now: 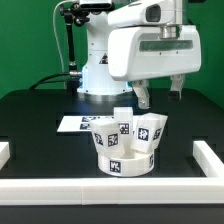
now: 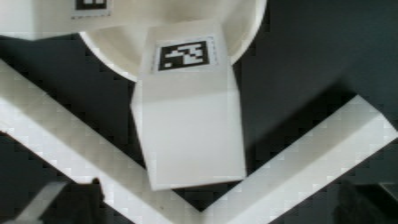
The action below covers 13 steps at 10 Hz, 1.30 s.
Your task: Assemble stool
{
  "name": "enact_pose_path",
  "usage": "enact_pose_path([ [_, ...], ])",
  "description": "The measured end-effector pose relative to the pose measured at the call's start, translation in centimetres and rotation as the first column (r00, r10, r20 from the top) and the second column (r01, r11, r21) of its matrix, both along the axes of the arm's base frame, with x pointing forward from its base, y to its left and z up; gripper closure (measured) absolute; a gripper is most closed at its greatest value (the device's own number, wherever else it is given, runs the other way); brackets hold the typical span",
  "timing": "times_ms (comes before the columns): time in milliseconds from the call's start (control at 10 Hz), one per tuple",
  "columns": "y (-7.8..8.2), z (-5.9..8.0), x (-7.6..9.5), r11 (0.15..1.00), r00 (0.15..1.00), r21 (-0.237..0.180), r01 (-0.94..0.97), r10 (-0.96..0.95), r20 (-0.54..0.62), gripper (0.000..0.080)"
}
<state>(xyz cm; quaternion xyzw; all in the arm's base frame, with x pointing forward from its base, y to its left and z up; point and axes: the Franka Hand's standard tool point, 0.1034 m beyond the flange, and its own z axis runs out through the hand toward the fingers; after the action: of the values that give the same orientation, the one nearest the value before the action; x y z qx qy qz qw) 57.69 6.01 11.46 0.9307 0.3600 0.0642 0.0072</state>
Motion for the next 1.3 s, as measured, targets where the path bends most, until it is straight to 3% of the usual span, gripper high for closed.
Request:
enact_pose_path([
  [200,-0.1,-0.1,0.0,1.000,1.000,-0.001,0.001,-0.001,-0.001,0.0151],
  [600,-1.5,-1.9,-0.3,1.000,1.000,-0.014,0.018,-0.019,-0.021,0.0151],
  [1100,-2.4,-2.9,-0.5,0.999,0.999,-0.018,0.032,-0.032,-0.031,0.0151],
  [1300,-2.7,-3.0,-0.6,0.999,0.999,-0.018,0.037,-0.037,-0.033,0.0421],
])
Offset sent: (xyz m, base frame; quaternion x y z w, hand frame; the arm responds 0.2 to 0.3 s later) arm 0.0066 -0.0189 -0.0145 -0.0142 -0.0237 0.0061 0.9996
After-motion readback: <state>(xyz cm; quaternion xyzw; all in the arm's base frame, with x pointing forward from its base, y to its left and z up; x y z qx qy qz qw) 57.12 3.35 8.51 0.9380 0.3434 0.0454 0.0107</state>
